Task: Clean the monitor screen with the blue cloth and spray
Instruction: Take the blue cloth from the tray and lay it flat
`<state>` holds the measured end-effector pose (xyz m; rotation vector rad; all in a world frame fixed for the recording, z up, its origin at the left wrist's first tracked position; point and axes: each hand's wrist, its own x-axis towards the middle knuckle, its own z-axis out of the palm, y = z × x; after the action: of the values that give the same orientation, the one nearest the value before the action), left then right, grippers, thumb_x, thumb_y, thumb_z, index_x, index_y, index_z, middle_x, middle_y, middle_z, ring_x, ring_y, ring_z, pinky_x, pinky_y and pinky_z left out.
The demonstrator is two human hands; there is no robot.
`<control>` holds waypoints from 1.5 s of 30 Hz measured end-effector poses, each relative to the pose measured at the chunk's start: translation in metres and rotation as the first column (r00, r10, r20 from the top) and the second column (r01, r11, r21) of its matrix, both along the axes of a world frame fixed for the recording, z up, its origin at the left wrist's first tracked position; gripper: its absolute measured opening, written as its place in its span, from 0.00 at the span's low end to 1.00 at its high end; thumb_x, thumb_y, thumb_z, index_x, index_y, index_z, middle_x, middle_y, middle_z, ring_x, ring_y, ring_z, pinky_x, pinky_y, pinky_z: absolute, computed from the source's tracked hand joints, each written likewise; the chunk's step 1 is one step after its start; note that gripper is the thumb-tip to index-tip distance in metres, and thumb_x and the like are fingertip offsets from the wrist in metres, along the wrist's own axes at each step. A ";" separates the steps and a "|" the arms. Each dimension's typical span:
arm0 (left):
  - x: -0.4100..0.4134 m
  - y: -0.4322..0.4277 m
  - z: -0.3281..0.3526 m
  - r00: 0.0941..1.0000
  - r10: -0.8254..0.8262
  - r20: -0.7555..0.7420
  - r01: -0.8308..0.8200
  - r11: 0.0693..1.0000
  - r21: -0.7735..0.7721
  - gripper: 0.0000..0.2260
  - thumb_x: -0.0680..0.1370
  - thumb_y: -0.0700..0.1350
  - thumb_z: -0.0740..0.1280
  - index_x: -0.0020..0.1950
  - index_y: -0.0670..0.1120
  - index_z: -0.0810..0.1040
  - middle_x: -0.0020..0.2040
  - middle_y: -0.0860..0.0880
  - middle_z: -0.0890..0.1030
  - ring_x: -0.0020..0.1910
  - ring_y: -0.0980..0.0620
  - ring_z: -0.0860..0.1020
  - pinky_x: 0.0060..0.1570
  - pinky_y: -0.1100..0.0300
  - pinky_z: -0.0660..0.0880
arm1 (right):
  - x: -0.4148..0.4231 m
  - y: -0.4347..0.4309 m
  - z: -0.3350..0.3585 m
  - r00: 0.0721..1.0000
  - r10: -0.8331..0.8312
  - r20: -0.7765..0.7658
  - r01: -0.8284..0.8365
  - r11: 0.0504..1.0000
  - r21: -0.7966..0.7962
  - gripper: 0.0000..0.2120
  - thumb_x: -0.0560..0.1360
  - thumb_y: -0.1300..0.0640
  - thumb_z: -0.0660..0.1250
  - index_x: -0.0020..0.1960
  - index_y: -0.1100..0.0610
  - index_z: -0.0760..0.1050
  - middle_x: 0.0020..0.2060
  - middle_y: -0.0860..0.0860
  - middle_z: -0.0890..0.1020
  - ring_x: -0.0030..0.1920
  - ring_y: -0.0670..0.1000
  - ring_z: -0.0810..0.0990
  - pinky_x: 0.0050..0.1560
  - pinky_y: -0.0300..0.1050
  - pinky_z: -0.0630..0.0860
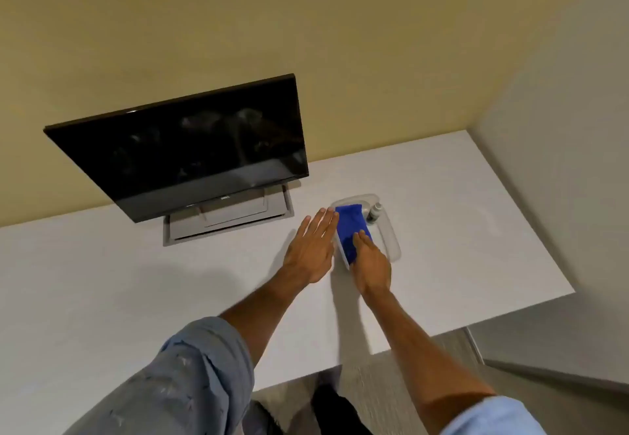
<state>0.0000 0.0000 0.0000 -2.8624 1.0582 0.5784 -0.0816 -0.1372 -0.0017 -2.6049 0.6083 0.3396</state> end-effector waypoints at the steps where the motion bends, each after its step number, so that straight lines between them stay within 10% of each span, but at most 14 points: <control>1: 0.004 -0.010 -0.003 1.000 -0.018 0.013 0.018 1.000 0.003 0.30 0.93 0.51 0.48 0.91 0.45 0.38 0.91 0.46 0.38 0.91 0.45 0.39 0.90 0.46 0.41 | 0.006 -0.011 -0.006 0.999 -0.006 -0.039 0.006 1.000 -0.017 0.21 0.85 0.64 0.63 0.78 0.59 0.71 0.77 0.56 0.76 0.72 0.58 0.79 0.65 0.49 0.79; 3: 0.014 -0.024 -0.007 0.999 -0.047 -0.025 0.047 0.999 -0.007 0.29 0.93 0.51 0.47 0.91 0.45 0.39 0.91 0.46 0.40 0.91 0.46 0.40 0.90 0.46 0.41 | 0.017 -0.026 -0.016 0.993 -0.013 -0.119 0.006 0.999 -0.051 0.15 0.83 0.65 0.64 0.69 0.60 0.74 0.68 0.56 0.82 0.62 0.58 0.84 0.54 0.49 0.80; 8: 0.032 -0.059 -0.022 0.974 -0.208 -0.084 0.220 0.962 0.161 0.29 0.93 0.51 0.49 0.91 0.43 0.44 0.91 0.43 0.45 0.91 0.43 0.43 0.90 0.46 0.42 | 0.047 -0.043 -0.036 0.977 -0.007 -0.213 0.002 1.000 -0.021 0.16 0.86 0.60 0.65 0.73 0.63 0.73 0.69 0.59 0.78 0.67 0.58 0.80 0.61 0.50 0.79; 11: 0.033 -0.068 -0.019 0.945 -0.319 0.070 0.323 0.944 -0.064 0.27 0.80 0.43 0.79 0.76 0.33 0.79 0.76 0.34 0.79 0.77 0.35 0.78 0.73 0.41 0.79 | 0.057 -0.048 -0.048 0.981 -0.023 -0.194 0.018 0.999 -0.029 0.14 0.87 0.58 0.64 0.70 0.61 0.75 0.67 0.58 0.80 0.67 0.58 0.79 0.61 0.50 0.80; 13: 0.033 -0.078 -0.029 0.921 -0.337 0.195 0.361 0.927 -0.101 0.26 0.71 0.42 0.87 0.65 0.33 0.87 0.65 0.35 0.86 0.67 0.34 0.85 0.61 0.39 0.85 | 0.057 -0.052 -0.055 0.982 -0.036 -0.183 0.029 0.999 -0.040 0.14 0.88 0.56 0.63 0.71 0.61 0.74 0.67 0.58 0.79 0.67 0.57 0.78 0.62 0.51 0.80; 15: 0.038 -0.081 -0.039 0.919 -0.382 0.099 0.382 0.924 0.012 0.28 0.87 0.46 0.69 0.85 0.37 0.69 0.85 0.38 0.69 0.86 0.37 0.66 0.85 0.42 0.64 | 0.055 -0.053 -0.060 0.986 -0.053 -0.156 0.046 0.998 -0.046 0.15 0.88 0.56 0.62 0.72 0.60 0.73 0.68 0.57 0.79 0.68 0.56 0.78 0.64 0.51 0.80; 18: 0.043 -0.092 -0.059 0.957 -0.267 -0.111 0.281 0.949 0.142 0.29 0.92 0.51 0.53 0.91 0.44 0.49 0.92 0.46 0.50 0.91 0.44 0.44 0.89 0.46 0.42 | 0.055 -0.057 -0.066 0.985 -0.107 -0.135 0.099 0.993 -0.068 0.16 0.88 0.54 0.62 0.73 0.59 0.72 0.69 0.56 0.79 0.69 0.57 0.78 0.70 0.53 0.77; 27: 0.048 -0.090 -0.060 0.968 -0.253 -0.006 0.252 0.965 0.065 0.29 0.93 0.47 0.53 0.91 0.42 0.47 0.91 0.43 0.51 0.91 0.43 0.48 0.89 0.49 0.48 | 0.039 -0.043 -0.061 0.983 -0.184 -0.008 0.184 0.981 0.069 0.10 0.84 0.59 0.67 0.65 0.59 0.78 0.60 0.54 0.80 0.55 0.53 0.81 0.51 0.45 0.83; 31: 0.054 -0.084 -0.042 0.921 -0.266 0.284 0.326 0.925 -0.194 0.24 0.83 0.38 0.74 0.78 0.35 0.77 0.79 0.32 0.75 0.79 0.32 0.75 0.77 0.40 0.76 | 0.019 -0.032 -0.062 0.993 -0.100 0.069 0.097 0.994 0.052 0.16 0.88 0.58 0.62 0.75 0.56 0.75 0.66 0.51 0.80 0.59 0.53 0.83 0.48 0.41 0.81; 35: 0.062 -0.078 -0.037 0.942 -0.299 0.149 0.301 0.954 0.012 0.23 0.90 0.46 0.62 0.86 0.46 0.66 0.92 0.43 0.48 0.91 0.41 0.49 0.90 0.48 0.49 | 0.003 -0.017 -0.052 0.985 -0.086 0.148 0.088 0.996 -0.008 0.21 0.91 0.54 0.57 0.83 0.51 0.68 0.74 0.46 0.78 0.67 0.52 0.82 0.55 0.37 0.80; 41: 0.051 -0.057 -0.026 0.934 -0.302 0.192 0.297 0.953 0.054 0.23 0.87 0.40 0.67 0.83 0.48 0.70 0.91 0.43 0.40 0.91 0.39 0.44 0.90 0.46 0.47 | -0.020 0.005 -0.031 0.972 -0.061 0.228 0.065 0.998 -0.011 0.37 0.82 0.70 0.69 0.87 0.54 0.62 0.85 0.52 0.67 0.81 0.56 0.72 0.71 0.50 0.79; 45: 0.051 -0.039 -0.006 0.920 -0.321 0.225 0.321 0.946 0.034 0.29 0.86 0.35 0.66 0.87 0.47 0.65 0.91 0.45 0.38 0.91 0.41 0.41 0.89 0.48 0.42 | -0.021 0.019 -0.010 0.950 -0.059 0.308 0.075 0.996 -0.040 0.43 0.62 0.80 0.79 0.75 0.59 0.81 0.72 0.57 0.82 0.67 0.59 0.86 0.44 0.54 0.90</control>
<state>0.0507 -0.0393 -0.0065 -2.5888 1.4400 0.2191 -0.1021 -0.1179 -0.0119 -2.6029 0.5992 -0.1046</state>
